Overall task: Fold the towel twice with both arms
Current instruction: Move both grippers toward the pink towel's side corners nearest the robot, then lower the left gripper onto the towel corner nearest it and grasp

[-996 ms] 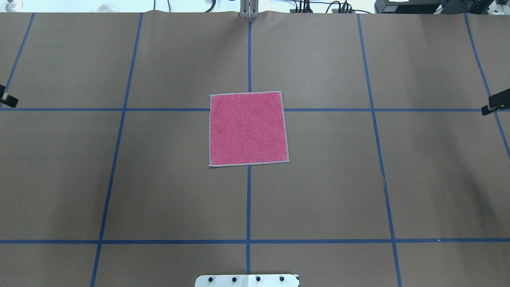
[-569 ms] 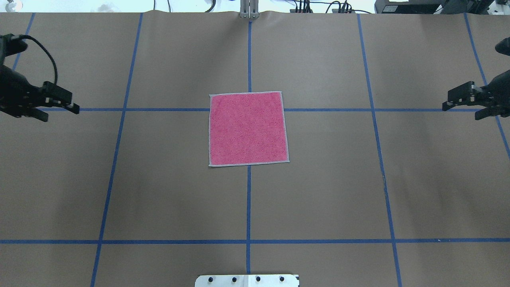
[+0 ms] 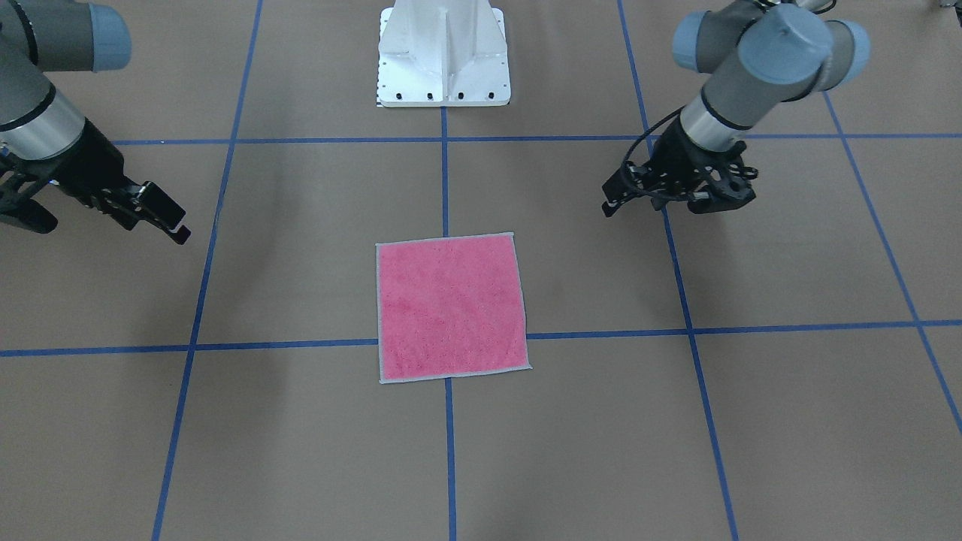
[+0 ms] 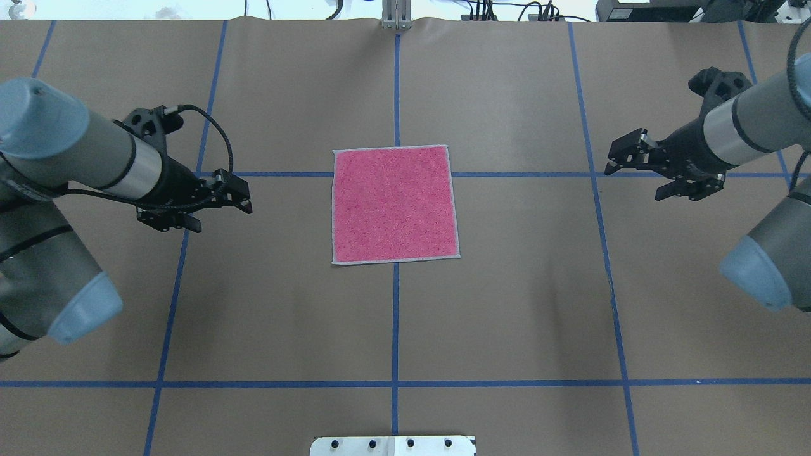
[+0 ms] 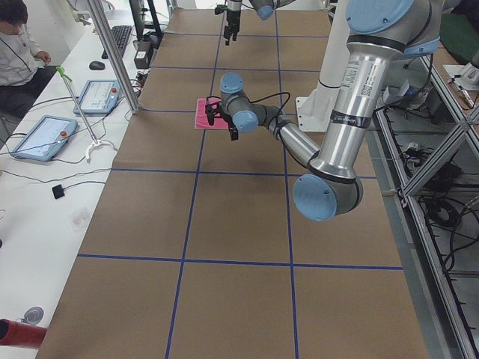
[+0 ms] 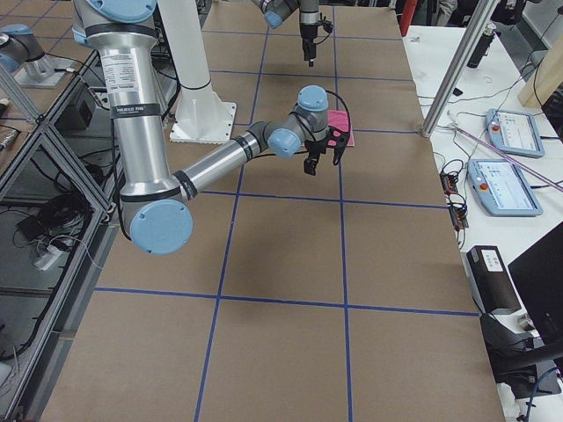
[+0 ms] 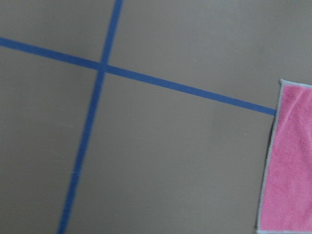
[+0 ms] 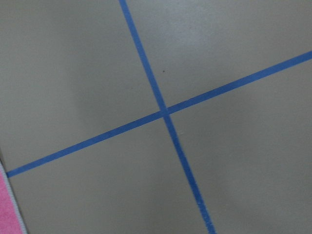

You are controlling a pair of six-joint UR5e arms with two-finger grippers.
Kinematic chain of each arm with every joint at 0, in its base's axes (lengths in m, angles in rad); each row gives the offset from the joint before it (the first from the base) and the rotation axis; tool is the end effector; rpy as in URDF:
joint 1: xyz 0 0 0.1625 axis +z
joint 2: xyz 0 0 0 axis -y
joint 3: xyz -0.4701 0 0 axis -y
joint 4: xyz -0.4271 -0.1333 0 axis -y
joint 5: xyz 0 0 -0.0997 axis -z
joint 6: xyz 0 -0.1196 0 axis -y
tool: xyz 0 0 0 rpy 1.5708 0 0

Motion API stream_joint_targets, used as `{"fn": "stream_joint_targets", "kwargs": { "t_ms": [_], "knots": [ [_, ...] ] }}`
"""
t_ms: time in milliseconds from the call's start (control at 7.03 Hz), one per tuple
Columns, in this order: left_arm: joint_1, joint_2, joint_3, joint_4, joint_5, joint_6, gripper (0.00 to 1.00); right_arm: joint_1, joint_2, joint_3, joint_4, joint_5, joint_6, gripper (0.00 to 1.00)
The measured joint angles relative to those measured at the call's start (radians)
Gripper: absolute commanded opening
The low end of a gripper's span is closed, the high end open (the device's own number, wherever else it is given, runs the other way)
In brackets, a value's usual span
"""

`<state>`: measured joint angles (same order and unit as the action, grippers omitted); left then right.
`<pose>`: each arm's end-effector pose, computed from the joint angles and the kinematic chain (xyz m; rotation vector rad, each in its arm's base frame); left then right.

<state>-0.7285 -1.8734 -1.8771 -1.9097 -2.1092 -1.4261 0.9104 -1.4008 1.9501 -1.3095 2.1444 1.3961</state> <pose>0.4237 -0.4745 0.3459 -0.0597 1.0481 -0.2745 -0.3050 -0.5042 0.3998 -0.0574 -0.9606 0.4464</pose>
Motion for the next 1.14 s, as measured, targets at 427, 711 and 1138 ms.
{"fn": "stream_joint_targets", "kwargs": {
  "t_ms": [427,711,1138],
  "knots": [
    [0.131,-0.103,0.053,-0.012,0.166,-0.168,1.00,-0.145,0.081,-0.003,-0.002,-0.136,0.172,1.00],
    [0.165,-0.166,0.138,-0.073,0.235,-0.236,0.99,-0.197,0.098,-0.008,-0.001,-0.182,0.205,1.00],
    [0.185,-0.235,0.250,-0.118,0.259,-0.253,0.86,-0.213,0.100,-0.010,-0.001,-0.194,0.211,1.00]
  ]
}}
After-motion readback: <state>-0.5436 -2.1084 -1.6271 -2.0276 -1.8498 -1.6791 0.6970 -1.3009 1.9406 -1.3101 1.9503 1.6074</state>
